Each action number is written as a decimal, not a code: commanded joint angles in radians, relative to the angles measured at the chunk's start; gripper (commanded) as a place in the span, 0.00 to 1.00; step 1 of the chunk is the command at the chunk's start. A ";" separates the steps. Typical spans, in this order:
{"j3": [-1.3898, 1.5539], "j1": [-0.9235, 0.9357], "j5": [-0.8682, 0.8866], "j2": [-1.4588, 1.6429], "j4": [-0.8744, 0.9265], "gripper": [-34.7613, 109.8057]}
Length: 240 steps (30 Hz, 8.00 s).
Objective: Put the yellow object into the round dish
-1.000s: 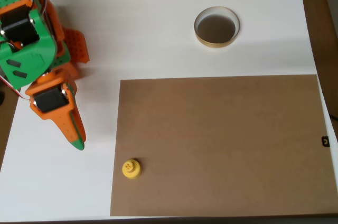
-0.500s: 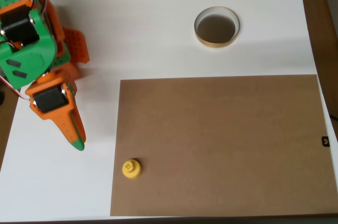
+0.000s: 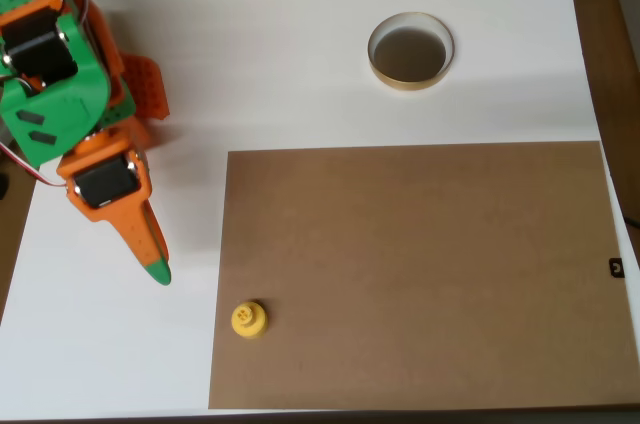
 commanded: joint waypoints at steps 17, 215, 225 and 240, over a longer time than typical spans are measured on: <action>-0.288 -0.074 -0.060 -0.353 -0.055 0.47; -2.191 -1.355 -0.173 -2.290 0.632 0.26; -2.191 -1.341 -0.181 -2.296 0.647 0.39; -2.091 -1.301 -0.235 -2.066 0.706 0.43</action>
